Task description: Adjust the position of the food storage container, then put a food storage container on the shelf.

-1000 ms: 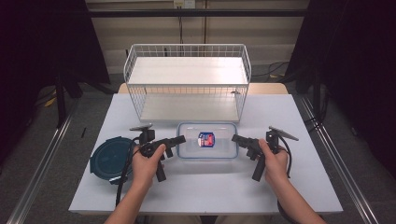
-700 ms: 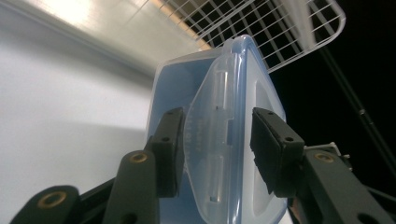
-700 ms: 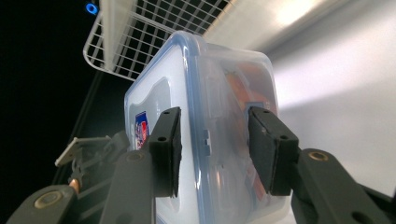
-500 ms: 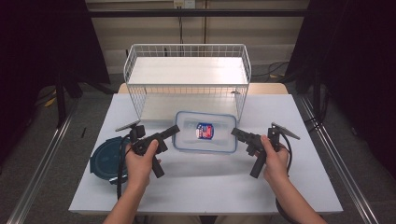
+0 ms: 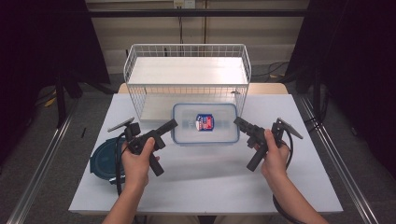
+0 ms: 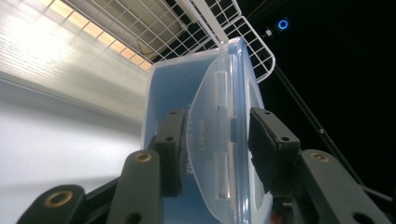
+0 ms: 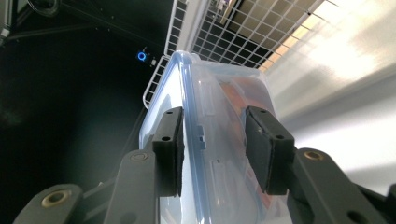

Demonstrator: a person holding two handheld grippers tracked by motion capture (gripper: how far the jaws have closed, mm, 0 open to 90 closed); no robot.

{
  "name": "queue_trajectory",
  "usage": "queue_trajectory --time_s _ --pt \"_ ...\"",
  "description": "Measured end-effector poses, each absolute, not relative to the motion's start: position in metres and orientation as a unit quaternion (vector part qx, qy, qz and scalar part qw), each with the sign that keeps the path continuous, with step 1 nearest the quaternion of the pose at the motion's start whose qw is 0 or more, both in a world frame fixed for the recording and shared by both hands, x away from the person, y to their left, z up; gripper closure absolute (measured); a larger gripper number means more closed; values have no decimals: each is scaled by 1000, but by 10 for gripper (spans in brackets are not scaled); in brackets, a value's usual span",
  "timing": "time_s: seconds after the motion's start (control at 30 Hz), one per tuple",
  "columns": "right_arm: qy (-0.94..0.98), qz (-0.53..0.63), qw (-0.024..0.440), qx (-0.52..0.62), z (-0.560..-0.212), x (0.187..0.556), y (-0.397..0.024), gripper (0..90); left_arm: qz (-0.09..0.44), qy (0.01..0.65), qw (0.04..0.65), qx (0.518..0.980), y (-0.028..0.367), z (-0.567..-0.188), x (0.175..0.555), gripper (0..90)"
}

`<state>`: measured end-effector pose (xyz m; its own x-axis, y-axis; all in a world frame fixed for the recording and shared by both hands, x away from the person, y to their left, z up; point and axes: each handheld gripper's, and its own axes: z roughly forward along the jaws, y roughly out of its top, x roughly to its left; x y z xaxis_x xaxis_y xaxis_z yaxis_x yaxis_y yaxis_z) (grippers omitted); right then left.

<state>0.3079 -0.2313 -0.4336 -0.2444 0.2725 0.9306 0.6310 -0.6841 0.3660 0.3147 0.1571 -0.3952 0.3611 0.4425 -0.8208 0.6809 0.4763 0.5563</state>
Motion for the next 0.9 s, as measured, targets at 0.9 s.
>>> queue_trajectory --time_s 0.9 --pt "-371 -723 102 -574 -375 331 -219 597 -84 549 689 466 164 -348 335 586"
